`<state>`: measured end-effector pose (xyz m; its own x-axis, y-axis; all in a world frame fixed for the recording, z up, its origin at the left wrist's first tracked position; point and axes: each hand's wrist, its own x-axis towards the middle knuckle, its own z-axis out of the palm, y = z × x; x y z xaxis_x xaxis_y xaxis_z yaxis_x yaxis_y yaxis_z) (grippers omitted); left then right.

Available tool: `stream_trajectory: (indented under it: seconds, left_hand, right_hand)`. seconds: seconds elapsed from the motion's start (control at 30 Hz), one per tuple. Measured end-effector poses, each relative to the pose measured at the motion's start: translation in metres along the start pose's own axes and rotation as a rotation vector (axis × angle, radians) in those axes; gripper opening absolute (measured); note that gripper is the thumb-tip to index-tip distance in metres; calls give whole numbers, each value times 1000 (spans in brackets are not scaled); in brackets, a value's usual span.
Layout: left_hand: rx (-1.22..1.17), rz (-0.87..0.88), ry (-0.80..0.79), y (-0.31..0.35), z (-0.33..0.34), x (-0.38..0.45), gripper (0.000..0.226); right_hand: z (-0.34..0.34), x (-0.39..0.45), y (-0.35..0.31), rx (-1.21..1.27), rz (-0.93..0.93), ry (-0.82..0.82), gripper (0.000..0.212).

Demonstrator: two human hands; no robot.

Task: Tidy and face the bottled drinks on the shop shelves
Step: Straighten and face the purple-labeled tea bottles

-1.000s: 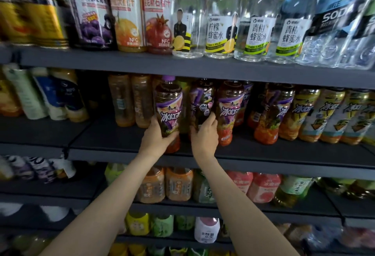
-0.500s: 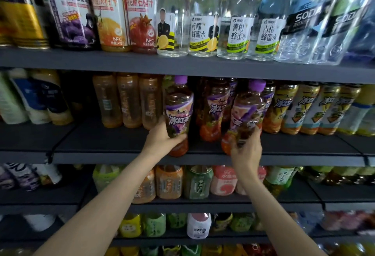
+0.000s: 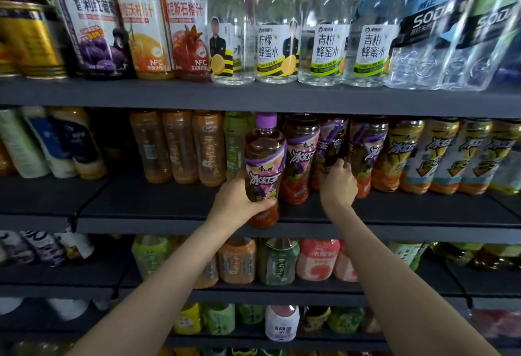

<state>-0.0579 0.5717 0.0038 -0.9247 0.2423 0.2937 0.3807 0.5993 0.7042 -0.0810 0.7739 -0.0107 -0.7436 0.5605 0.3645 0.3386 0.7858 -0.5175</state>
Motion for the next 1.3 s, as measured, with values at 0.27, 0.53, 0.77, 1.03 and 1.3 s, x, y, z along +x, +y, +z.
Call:
stream_trajectory:
  seconds: [0.27, 0.53, 0.77, 1.03, 1.3]
  left_hand:
    - [32, 106, -3, 43, 45, 0, 57]
    - [118, 97, -13, 81, 95, 22, 69]
    - [45, 201, 159, 42, 75, 11, 57]
    - [-106, -123, 49, 36, 79, 48, 65]
    - [-13, -108, 59, 30, 78, 53, 60]
  right_hand:
    - [-30, -17, 37, 552, -215, 28, 18]
    - [-67, -34, 51, 628, -237, -176, 44]
    - [-35, -29, 41, 342, -170, -30, 57]
    - [-25, -10, 24, 304, -108, 4, 40]
    - [-26, -14, 18, 232, -90, -18, 44]
